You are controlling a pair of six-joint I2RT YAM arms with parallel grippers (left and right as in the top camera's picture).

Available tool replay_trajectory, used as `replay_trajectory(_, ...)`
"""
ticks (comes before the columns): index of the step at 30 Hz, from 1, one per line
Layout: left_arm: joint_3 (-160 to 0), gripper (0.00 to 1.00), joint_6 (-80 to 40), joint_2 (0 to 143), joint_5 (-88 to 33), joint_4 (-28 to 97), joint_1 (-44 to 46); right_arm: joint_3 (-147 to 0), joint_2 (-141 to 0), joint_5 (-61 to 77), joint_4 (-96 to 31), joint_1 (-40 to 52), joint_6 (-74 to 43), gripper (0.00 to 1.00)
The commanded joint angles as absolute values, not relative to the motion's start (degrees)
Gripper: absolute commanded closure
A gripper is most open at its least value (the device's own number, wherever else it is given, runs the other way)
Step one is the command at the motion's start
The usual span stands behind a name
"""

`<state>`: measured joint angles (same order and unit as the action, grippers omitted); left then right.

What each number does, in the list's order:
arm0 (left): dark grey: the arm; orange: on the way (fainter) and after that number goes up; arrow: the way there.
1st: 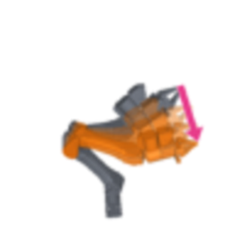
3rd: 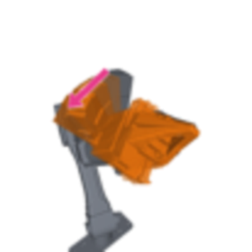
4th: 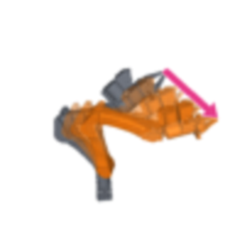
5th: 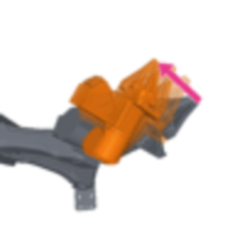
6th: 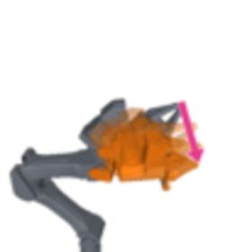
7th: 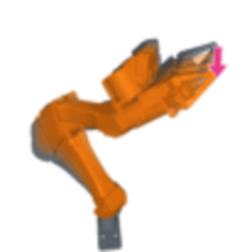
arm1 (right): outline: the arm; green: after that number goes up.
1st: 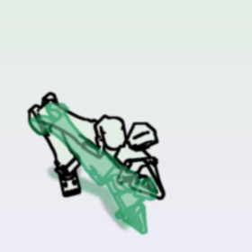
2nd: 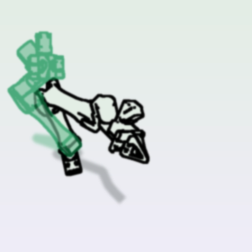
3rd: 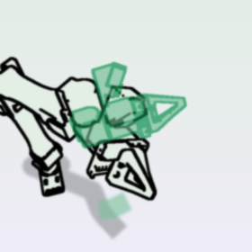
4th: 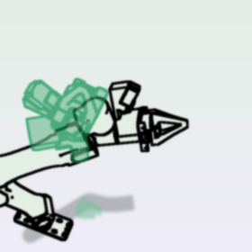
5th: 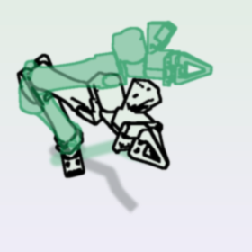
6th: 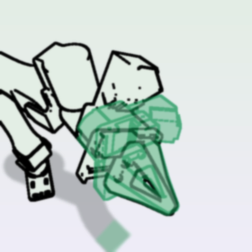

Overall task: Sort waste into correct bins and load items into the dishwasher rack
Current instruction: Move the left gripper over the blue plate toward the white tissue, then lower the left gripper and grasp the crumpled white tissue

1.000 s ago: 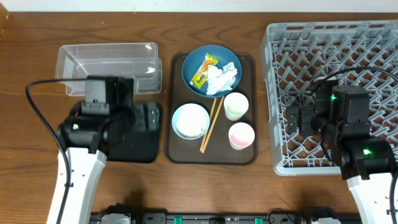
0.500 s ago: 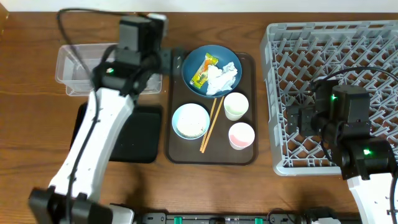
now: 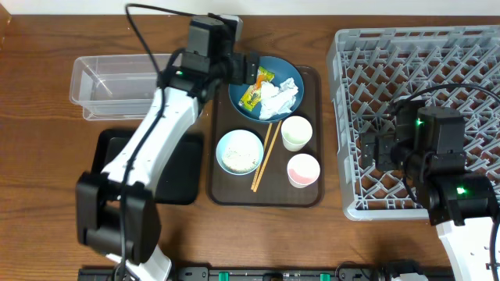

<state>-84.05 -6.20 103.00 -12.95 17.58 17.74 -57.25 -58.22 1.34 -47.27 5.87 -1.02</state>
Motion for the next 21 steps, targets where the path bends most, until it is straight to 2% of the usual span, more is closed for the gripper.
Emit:
replay_trajectory(1, -85.1, 0.02, -11.9, 107.1, -16.1, 16.6, 19.3, -58.4, -57.6, 1.5, -47.2, 6.3, -1.7, 0.01)
replay_trajectory(11, -85.1, 0.02, -12.4, 115.1, -16.0, 11.9, 25.1, -58.4, -57.6, 1.5, -47.5, 6.3, -1.7, 0.01)
replay_trajectory(21, -85.1, 0.00, -12.4, 119.8, -15.9, 11.2, 26.2, -58.4, -57.6, 1.5, -47.6, 6.3, -1.7, 0.01)
